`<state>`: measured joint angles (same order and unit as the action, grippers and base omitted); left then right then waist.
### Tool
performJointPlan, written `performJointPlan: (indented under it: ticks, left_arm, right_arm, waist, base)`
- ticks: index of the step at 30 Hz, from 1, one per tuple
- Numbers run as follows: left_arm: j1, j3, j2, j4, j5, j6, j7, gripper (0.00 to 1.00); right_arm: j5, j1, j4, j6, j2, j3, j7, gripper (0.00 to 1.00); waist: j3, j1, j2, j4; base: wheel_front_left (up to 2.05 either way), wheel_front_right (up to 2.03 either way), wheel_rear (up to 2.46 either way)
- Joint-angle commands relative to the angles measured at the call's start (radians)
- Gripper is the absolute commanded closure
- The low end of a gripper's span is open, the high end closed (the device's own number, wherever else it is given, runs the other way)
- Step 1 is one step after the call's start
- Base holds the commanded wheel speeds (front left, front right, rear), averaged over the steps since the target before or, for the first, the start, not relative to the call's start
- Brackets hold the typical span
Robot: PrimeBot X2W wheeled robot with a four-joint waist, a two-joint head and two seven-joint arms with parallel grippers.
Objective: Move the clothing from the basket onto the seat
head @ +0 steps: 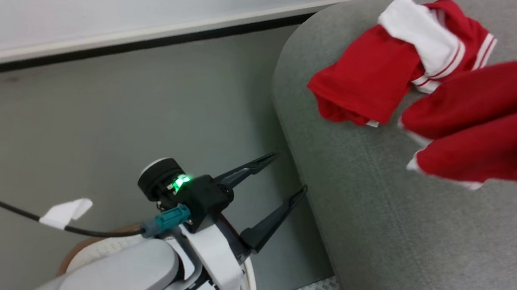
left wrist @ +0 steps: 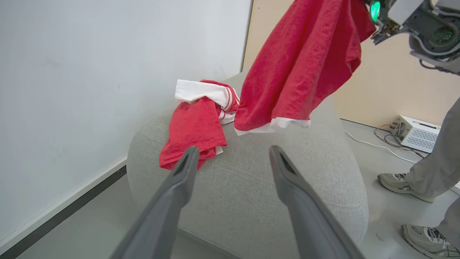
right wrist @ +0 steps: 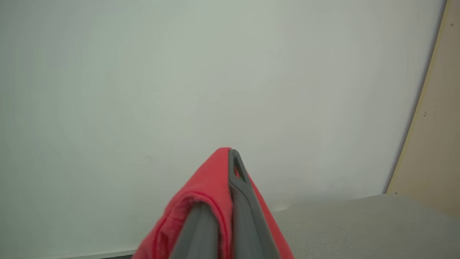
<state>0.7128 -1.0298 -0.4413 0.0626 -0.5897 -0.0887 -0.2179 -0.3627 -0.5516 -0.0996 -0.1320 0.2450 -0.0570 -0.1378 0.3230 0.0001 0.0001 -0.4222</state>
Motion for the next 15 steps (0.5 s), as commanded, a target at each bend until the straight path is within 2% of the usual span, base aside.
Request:
performJointPlan:
  ticks: [1,8,15]
  left_arm:
    - [0.007,0.004,-0.013,-0.004,-0.002,-0.001,0.002,0.0]
    - [0.033,0.014,-0.046,-0.033,0.004,-0.004,0.023,0.0]
    - [0.062,0.034,-0.077,-0.06,0.009,-0.007,0.033,0.0]
  right_arm:
    - [0.009,-0.03,-0.002,0.003,0.017,-0.02,0.006,1.0]
    - [0.022,-0.149,-0.093,0.003,0.097,-0.138,0.066,1.0]
    - [0.045,-0.265,-0.276,0.003,0.174,-0.137,0.1,1.0]
  waist:
    - [0.033,-0.0001,-0.0001,0.029]
    - [0.11,-0.0001,-0.0001,0.083]
    - [0.19,-0.0001,-0.0001,0.132]
  base:
    - [0.0,0.0,0.0]
    - [0.0,0.0,0.0]
    - [0.0,0.0,0.0]
